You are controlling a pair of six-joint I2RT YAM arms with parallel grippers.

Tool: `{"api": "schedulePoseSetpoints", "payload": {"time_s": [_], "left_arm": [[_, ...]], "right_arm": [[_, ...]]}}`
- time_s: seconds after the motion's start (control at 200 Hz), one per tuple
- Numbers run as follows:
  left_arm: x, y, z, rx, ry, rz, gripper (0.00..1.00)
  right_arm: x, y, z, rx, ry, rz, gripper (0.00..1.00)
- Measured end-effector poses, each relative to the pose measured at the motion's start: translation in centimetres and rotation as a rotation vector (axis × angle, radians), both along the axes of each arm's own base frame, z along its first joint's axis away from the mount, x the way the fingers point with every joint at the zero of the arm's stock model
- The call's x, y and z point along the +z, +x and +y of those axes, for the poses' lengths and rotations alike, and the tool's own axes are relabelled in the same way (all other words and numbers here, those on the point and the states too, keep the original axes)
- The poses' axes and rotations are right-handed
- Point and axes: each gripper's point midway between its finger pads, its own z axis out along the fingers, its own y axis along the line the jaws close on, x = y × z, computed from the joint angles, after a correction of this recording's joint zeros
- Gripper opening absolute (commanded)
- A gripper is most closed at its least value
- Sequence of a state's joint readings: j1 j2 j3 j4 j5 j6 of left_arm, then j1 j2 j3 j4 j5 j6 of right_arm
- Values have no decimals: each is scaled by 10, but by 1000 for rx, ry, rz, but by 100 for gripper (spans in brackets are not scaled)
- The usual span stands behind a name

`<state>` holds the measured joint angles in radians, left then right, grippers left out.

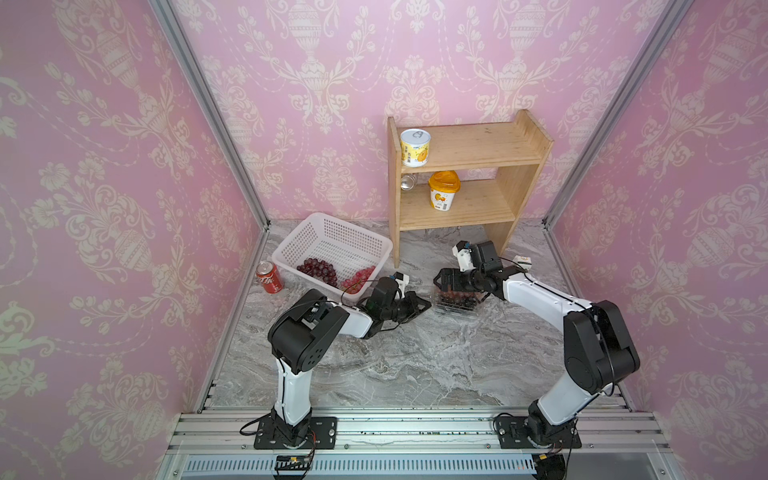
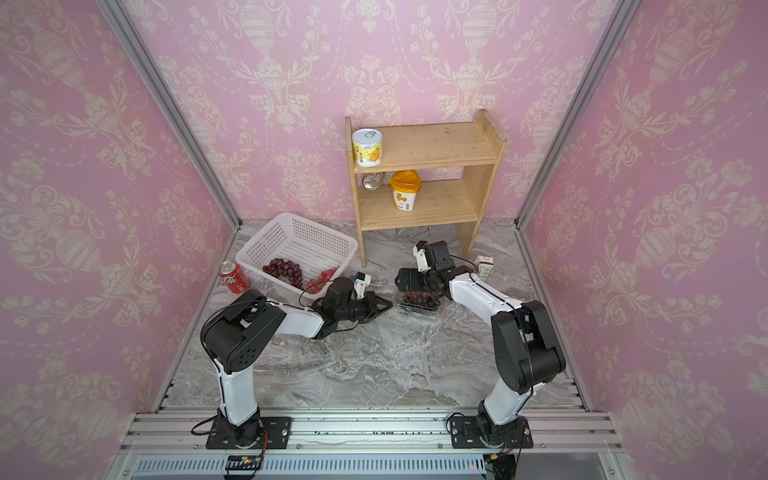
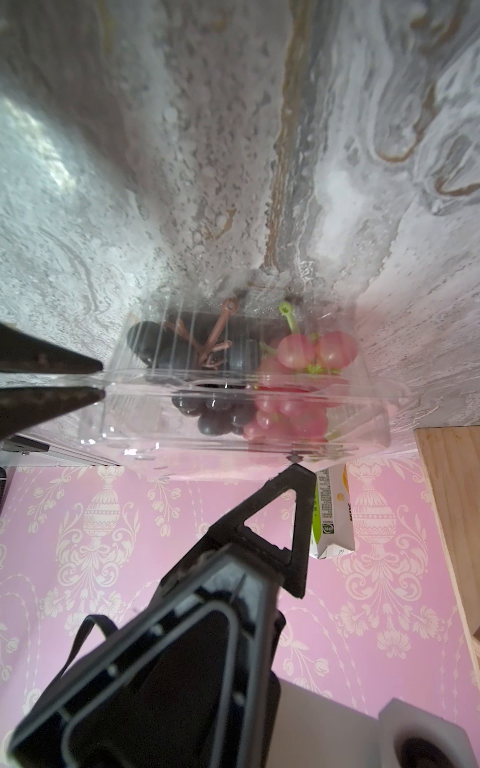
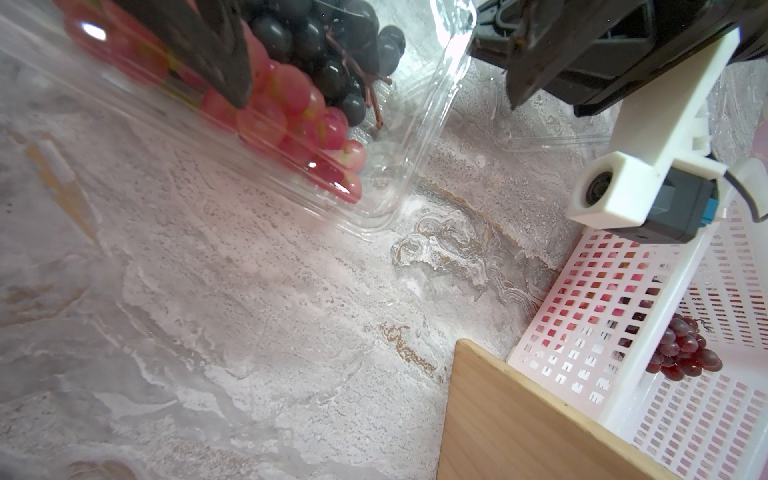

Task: Pack grapes into containers
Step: Close the packing box at the center of the board.

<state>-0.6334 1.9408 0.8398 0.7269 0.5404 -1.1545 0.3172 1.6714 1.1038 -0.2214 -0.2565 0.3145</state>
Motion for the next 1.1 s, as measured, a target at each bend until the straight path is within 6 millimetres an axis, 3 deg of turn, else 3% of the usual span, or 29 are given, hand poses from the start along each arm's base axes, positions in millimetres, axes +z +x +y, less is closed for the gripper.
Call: {"api": "schedulePoseSetpoints", "payload": {"time_s": [0.115, 0.185, 0.44, 0.65, 0.805, 0.941, 1.101], "left_arm": [[0, 0, -2, 2, -7, 0, 9], [-1, 0, -3, 3, -9, 4, 0], [1, -1, -6, -3, -11, 2, 2], [-2, 0, -4, -8, 28, 7, 26], [-2, 0, 15, 6, 106, 25, 38], [24, 11, 44, 30, 188, -9, 46], [107, 25, 70, 35, 271, -178, 63]], "right_arm": [[0, 0, 0, 0, 0, 0, 96], [0, 0, 0, 0, 0, 0, 96], [0, -1, 1, 3, 0, 0, 96], [0, -1, 2, 4, 0, 1, 96], [5, -3, 0, 2, -4, 4, 98], [25, -12, -4, -7, -5, -11, 100], [65, -25, -5, -13, 33, -74, 100]]}}
